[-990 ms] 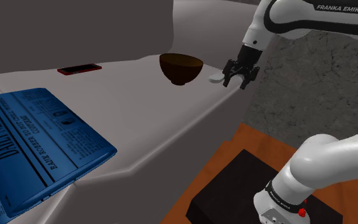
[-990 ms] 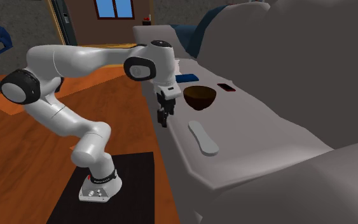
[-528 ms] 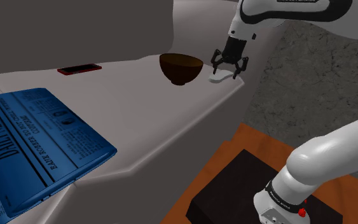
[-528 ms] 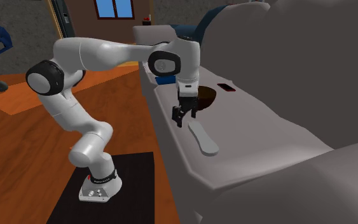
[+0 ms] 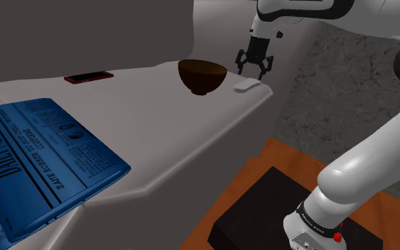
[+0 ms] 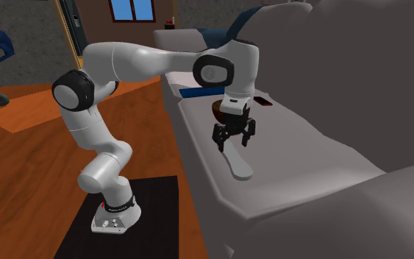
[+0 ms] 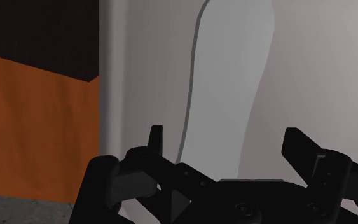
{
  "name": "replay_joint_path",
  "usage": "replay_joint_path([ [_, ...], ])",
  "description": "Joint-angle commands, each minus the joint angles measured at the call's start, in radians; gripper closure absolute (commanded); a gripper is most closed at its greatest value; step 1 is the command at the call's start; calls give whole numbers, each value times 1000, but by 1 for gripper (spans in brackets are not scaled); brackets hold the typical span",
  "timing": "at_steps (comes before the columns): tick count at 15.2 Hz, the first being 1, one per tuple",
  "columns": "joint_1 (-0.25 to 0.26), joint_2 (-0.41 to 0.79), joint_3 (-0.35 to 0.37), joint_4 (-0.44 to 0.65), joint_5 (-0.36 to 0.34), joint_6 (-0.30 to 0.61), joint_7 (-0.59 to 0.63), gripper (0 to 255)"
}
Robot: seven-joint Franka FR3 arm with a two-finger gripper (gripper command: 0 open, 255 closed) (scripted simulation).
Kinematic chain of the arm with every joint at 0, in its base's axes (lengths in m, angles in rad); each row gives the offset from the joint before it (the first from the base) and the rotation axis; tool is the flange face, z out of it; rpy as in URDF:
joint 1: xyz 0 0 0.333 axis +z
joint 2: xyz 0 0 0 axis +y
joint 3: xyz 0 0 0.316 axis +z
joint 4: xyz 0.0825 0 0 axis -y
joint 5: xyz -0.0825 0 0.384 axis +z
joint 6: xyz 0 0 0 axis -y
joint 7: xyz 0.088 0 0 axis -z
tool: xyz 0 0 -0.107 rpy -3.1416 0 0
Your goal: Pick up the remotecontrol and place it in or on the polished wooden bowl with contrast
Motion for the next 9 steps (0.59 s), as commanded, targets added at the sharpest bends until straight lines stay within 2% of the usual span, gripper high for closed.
replay_joint_path([
  [1,-2,6,0,-17,-3,21,13,0],
  [6,-2,-4,-1,-89,-2,84,12,0],
  [9,-2,-4,-1,-89,-2,84,12,0],
])
